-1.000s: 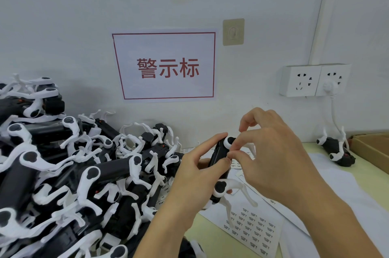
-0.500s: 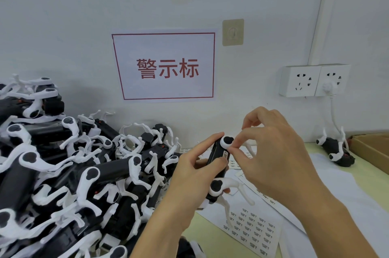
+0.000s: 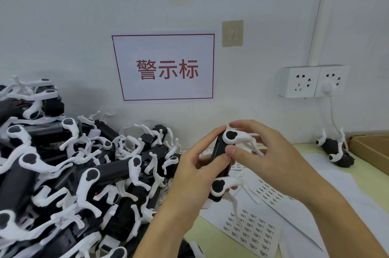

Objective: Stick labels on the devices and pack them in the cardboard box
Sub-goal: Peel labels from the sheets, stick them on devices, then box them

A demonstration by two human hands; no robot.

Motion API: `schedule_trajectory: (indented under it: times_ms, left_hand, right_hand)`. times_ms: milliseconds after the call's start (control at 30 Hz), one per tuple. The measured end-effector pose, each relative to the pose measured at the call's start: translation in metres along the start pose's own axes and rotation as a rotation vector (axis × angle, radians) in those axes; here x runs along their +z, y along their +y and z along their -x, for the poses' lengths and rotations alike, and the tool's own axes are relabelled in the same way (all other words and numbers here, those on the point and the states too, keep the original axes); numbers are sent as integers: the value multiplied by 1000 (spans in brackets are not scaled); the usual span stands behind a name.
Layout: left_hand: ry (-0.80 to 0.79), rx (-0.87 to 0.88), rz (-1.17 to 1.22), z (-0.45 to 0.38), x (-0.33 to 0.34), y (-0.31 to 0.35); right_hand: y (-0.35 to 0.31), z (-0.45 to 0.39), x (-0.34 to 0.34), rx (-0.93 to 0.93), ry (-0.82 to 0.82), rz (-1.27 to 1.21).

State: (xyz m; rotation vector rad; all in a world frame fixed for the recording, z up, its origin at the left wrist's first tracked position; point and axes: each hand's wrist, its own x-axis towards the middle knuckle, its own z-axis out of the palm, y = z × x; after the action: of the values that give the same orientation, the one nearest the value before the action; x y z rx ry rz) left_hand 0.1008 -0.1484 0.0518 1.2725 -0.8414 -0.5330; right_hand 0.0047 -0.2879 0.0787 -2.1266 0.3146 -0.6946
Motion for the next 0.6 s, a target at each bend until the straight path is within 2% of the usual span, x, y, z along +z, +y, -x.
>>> schedule_trajectory:
  times_ms: [167,600]
  left_hand:
    - [-74,113,-33,0,0,-2]
    - [-111,62,58,-2,-3,-8]
  right_hand:
    - [0,0,-5,57,-134,-261]
    - [10,0,-12,47,-255,-330]
